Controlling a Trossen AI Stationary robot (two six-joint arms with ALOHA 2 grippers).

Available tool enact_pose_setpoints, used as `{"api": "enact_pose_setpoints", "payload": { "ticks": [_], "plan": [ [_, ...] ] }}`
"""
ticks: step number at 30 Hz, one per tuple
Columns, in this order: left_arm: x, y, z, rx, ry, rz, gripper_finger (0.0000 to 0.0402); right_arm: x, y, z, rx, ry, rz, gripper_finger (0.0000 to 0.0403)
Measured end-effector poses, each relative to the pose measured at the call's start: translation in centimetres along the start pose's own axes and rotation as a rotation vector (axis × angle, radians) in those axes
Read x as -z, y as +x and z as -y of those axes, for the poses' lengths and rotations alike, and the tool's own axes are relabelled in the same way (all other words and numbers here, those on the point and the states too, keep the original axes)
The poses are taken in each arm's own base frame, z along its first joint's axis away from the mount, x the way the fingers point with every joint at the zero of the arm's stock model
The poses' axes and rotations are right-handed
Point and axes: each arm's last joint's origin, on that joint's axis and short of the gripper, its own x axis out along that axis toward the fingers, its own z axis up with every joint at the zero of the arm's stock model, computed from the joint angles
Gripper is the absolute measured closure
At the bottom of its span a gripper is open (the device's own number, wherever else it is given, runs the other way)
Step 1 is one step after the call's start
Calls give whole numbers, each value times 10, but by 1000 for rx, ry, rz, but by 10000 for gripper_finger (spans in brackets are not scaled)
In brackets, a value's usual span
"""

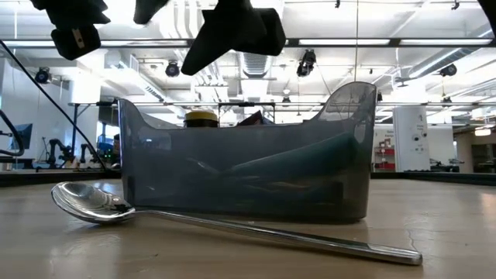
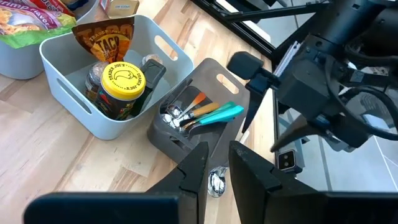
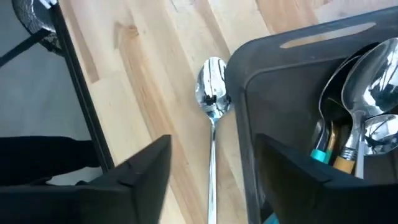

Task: Pick & Place Food Item
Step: Put the silver spoon into the black bin

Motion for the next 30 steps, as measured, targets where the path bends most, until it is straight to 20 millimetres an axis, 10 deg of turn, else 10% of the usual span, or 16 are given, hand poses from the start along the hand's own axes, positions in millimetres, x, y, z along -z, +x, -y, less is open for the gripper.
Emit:
{"api": "enact_pose_setpoints", "payload": {
  "ticks": [14, 22, 30],
  "plan": [
    [0, 0, 0, 0, 0, 0, 335, 75, 3, -60, -59, -539, 38, 129],
    [0, 0, 0, 0, 0, 0, 335, 109, 30, -52, 16, -429, -49, 166],
    [0, 0, 0, 0, 0, 0, 335, 102, 59, -35, -1, -307, 38, 222]
  ]
}}
